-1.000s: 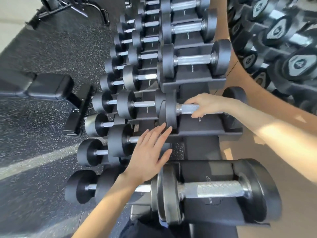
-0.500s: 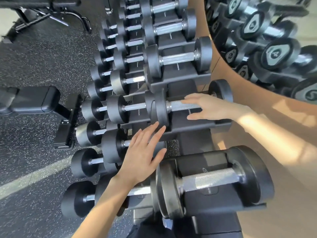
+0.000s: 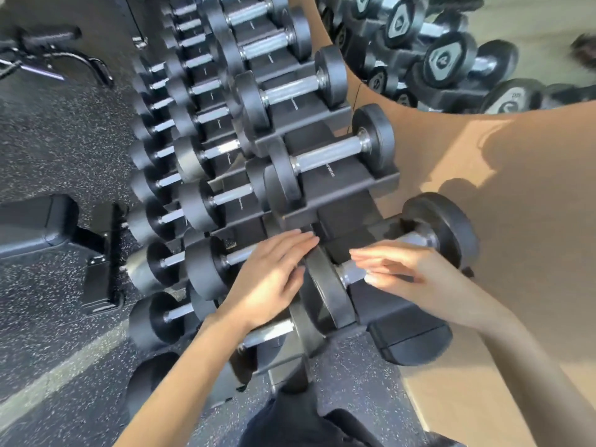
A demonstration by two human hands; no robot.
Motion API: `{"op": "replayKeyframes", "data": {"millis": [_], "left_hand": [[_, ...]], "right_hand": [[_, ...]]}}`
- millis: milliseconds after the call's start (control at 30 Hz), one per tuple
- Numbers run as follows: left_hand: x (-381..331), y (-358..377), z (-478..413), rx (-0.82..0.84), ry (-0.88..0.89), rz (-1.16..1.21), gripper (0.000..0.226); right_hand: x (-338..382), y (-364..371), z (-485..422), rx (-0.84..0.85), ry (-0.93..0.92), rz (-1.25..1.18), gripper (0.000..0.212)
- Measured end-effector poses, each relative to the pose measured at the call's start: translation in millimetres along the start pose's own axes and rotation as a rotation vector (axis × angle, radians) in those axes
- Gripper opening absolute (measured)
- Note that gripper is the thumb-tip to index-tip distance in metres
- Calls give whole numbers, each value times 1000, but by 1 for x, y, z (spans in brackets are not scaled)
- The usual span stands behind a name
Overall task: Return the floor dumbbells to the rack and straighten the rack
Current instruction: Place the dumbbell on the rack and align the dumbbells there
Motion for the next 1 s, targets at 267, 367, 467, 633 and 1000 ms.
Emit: {"op": "replayKeyframes", "data": {"millis": [267, 367, 467, 633, 1000], "left_hand": [[-28, -20, 68, 1, -26, -144, 46], [-33, -21, 102, 80, -16, -225, 47], [-32, -30, 127, 83, 8, -309, 47], [-20, -34, 150, 89, 43, -344, 49], [86, -45, 205, 350, 325, -449, 59]], "right_hand": [[-27, 42, 77, -369, 22, -2, 42], [-22, 67, 99, -437, 41, 265, 54], [-10, 97, 115, -483, 26, 474, 63], [-5, 141, 130, -526, 182, 664, 68], [27, 262, 119, -743, 596, 713, 71]]}}
Point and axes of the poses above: each hand's wrist, its own z-axis away from the middle knuckle, its own y-axis out of the palm, x = y × z, the point moved 10 cm from there along -z, towards the middle knuckle, and after that the axes turned 2 degrees about -z, right-handed, at the moved point
